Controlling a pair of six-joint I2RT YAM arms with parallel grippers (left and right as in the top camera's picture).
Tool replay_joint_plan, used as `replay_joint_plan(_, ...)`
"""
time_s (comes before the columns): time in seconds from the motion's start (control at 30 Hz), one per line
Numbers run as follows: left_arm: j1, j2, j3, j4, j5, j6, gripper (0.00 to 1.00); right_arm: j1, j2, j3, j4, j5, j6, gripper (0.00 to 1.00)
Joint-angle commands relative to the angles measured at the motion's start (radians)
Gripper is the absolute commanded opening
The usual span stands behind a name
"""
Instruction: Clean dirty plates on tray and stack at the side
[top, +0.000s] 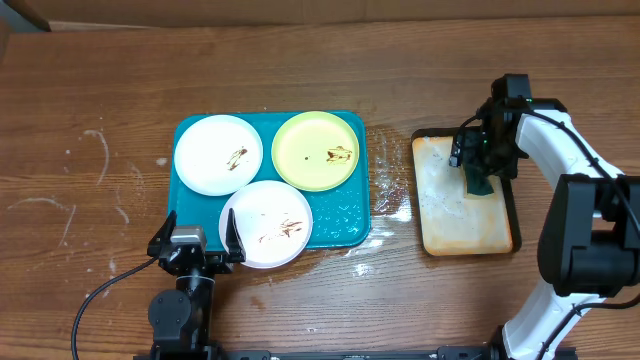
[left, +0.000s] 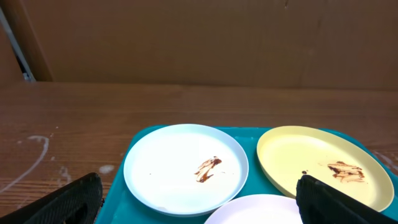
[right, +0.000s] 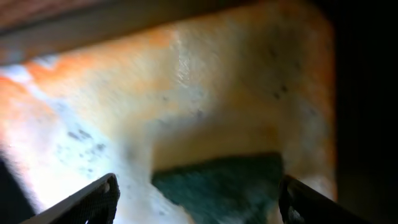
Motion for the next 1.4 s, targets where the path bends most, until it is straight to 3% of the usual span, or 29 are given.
replay_joint_plan(0.0,0.006,-0.009,-0.004,0.000,0.011,0.016,1.00,0.003,-0.001,0.012,0.027,-0.013,-0.007,0.80)
replay_joint_plan(0.23,0.006,-0.009,-0.004,0.000,0.011,0.016,1.00,0.003,-0.001,0.012,0.064,-0.012,-0.007,0.41)
replay_joint_plan(0.3,0.006,-0.009,-0.004,0.000,0.011,0.016,1.00,0.003,-0.001,0.012,0.067,-0.011,-0.007,0.41)
replay_joint_plan(0.43,0.006,-0.009,-0.004,0.000,0.011,0.016,1.00,0.003,-0.001,0.012,0.070,-0.004,-0.007,0.79)
replay_joint_plan(0.47,0.006,-0.009,-0.004,0.001,0.011,0.016,1.00,0.003,-0.001,0.012,0.071,0.005,-0.007,0.82)
replay_joint_plan(0.63,0.006,-0.009,-0.004,0.000,0.011,0.016,1.00,0.003,-0.001,0.012,0.073,0.029,-0.055,0.72)
replay_joint_plan(0.83,0.006,-0.009,-0.004,0.001,0.011,0.016,1.00,0.003,-0.001,0.012,0.103,0.041,-0.154,0.89)
replay_joint_plan(1.13,0.006,-0.009,-0.004,0.000,0.011,0.016,1.00,0.002,-0.001,0.012,0.101,0.044,-0.372,0.87)
replay_joint_plan(1.37,0.006,-0.009,-0.004,0.001,0.011,0.016,1.00,0.002,-0.001,0.012,0.095,0.043,-0.433,0.96)
